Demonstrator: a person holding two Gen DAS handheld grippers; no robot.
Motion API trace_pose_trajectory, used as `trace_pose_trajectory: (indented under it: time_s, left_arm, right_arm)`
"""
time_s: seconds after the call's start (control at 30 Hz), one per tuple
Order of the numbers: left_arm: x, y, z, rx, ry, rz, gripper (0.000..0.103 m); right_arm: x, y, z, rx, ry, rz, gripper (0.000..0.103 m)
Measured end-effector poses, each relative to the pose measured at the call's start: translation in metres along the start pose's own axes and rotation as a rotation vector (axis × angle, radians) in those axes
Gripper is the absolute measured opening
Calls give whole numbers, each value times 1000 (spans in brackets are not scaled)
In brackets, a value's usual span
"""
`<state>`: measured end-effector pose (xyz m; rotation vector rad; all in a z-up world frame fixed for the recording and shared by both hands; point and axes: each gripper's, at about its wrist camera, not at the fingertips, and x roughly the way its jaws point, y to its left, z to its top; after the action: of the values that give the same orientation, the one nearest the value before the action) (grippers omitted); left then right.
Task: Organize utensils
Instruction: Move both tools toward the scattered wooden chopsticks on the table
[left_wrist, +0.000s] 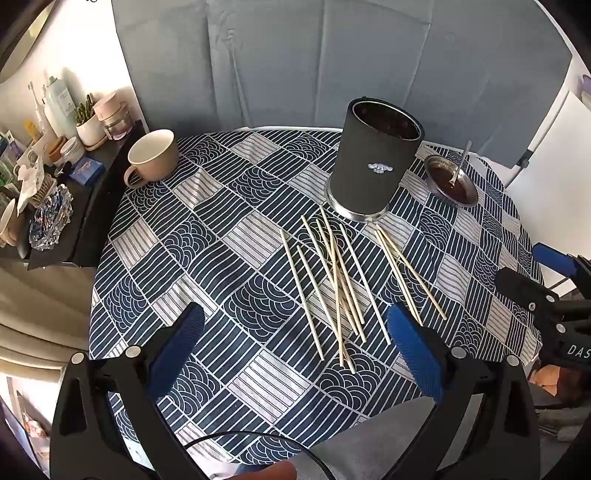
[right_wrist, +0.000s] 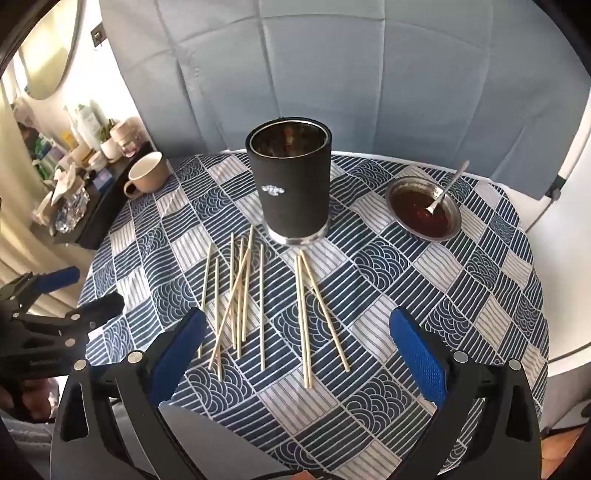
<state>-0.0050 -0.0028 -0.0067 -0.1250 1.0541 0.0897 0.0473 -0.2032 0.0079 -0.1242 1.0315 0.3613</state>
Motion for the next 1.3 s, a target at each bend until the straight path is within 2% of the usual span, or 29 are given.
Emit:
trace_pose_trajectory:
  time_s: [0.6,1.0,1.3]
  left_arm:
    - [19,4,7,-18,77,-2,97]
    - [46,11,12,-49,177,-17,97]
    - [63,14,13,-61,241,-2,97]
  right_arm:
    - [20,1,5,-1,67,15,95]
    - [43,-3,11,5,128,8,95]
    - [67,-15,12,32,192,5,95]
